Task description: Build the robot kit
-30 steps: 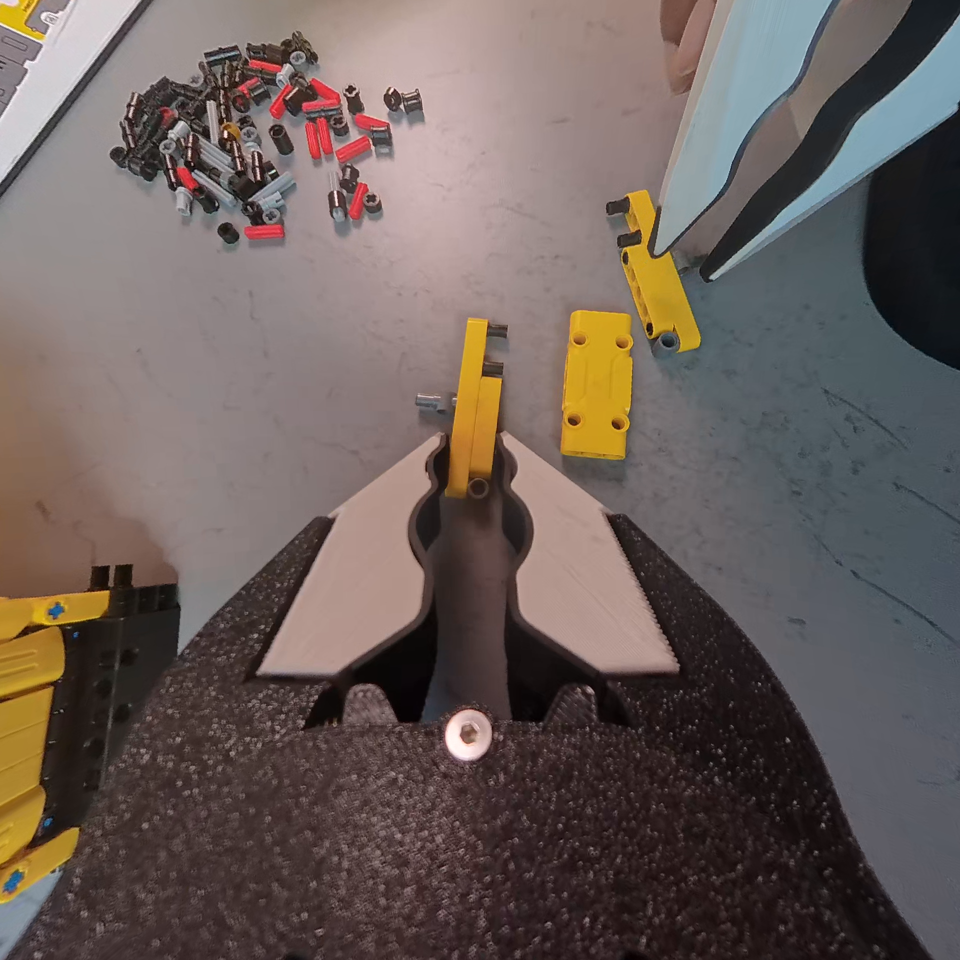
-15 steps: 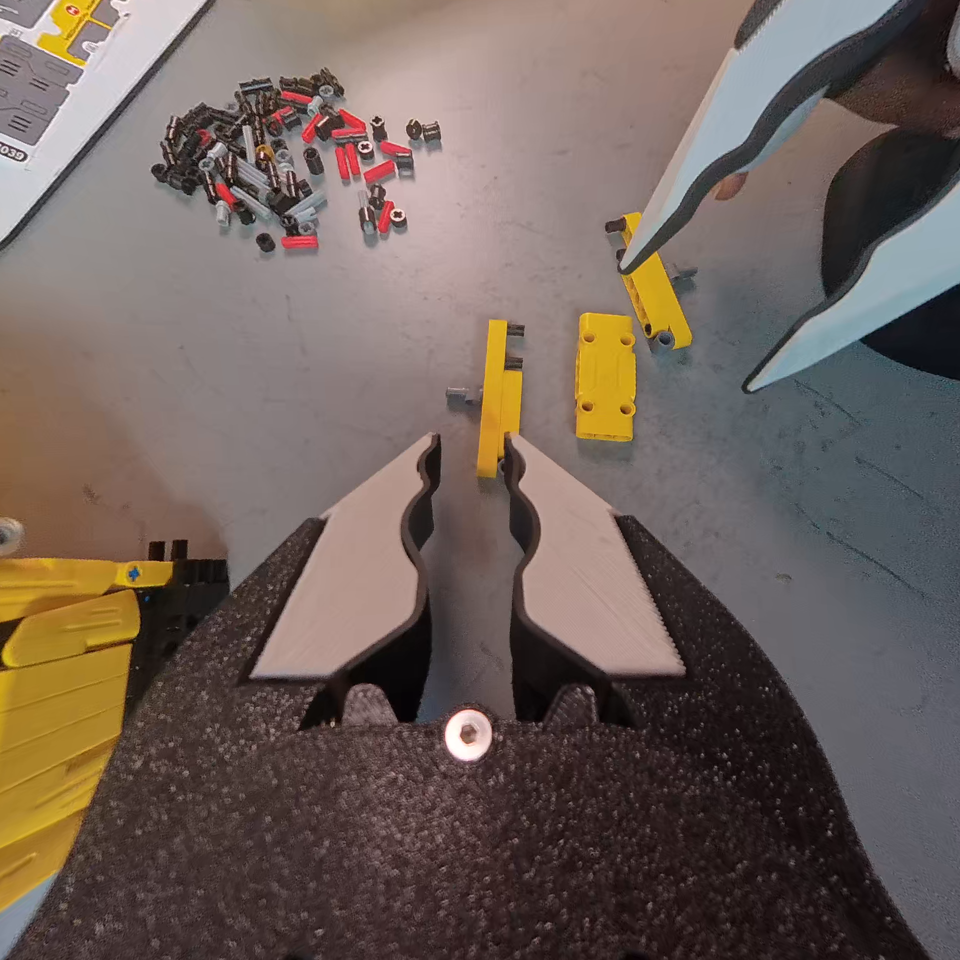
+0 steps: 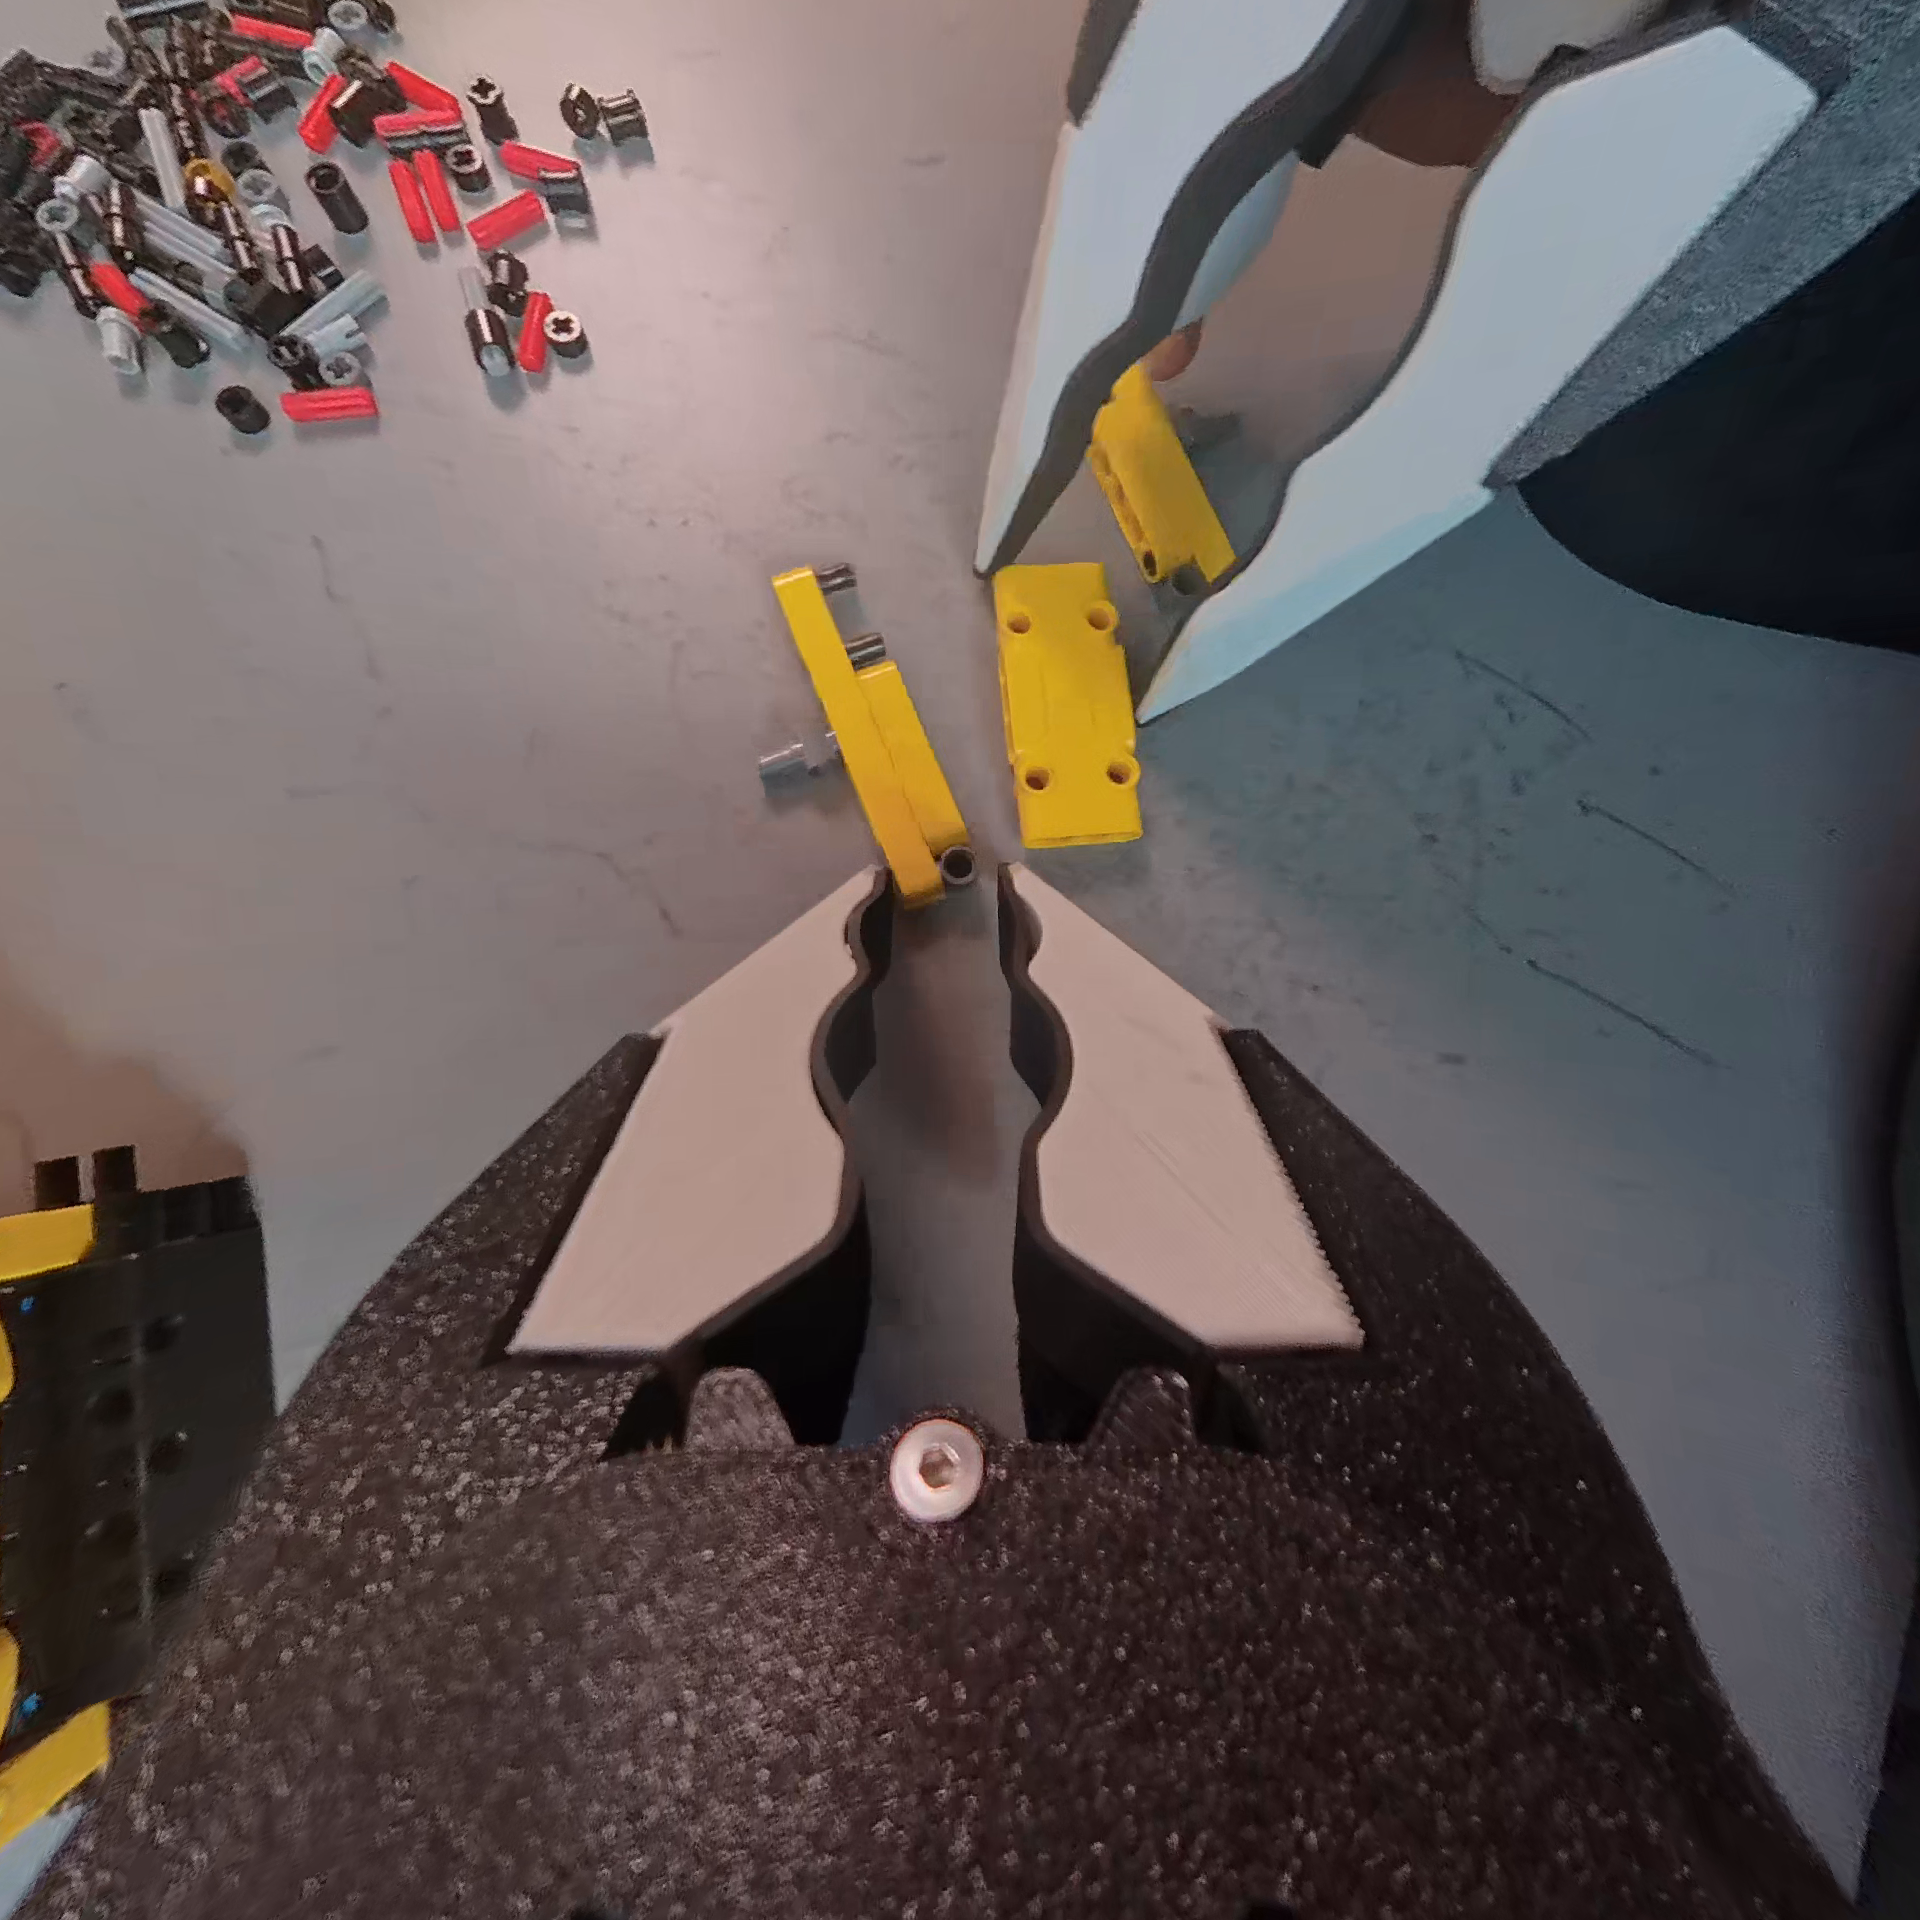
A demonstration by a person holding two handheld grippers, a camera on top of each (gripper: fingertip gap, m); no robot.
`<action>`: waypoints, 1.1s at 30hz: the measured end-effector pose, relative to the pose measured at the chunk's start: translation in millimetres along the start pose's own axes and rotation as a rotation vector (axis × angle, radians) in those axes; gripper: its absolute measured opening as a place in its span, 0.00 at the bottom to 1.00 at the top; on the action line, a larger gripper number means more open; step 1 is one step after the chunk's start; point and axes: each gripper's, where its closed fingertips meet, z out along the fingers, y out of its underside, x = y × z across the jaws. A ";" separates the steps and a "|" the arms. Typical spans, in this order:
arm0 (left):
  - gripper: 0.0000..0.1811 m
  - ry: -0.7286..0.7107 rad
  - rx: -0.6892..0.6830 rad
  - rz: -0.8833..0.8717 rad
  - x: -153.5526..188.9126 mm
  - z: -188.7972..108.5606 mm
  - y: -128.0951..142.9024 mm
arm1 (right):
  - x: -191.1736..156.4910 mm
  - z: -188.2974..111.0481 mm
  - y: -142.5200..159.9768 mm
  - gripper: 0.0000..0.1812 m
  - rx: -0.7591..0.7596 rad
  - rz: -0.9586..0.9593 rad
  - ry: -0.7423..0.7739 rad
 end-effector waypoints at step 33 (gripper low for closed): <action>0.35 -0.020 0.086 0.110 -5.3 6.3 -14.9 | -3.6 2.6 -3.0 0.33 -0.026 -0.081 -0.042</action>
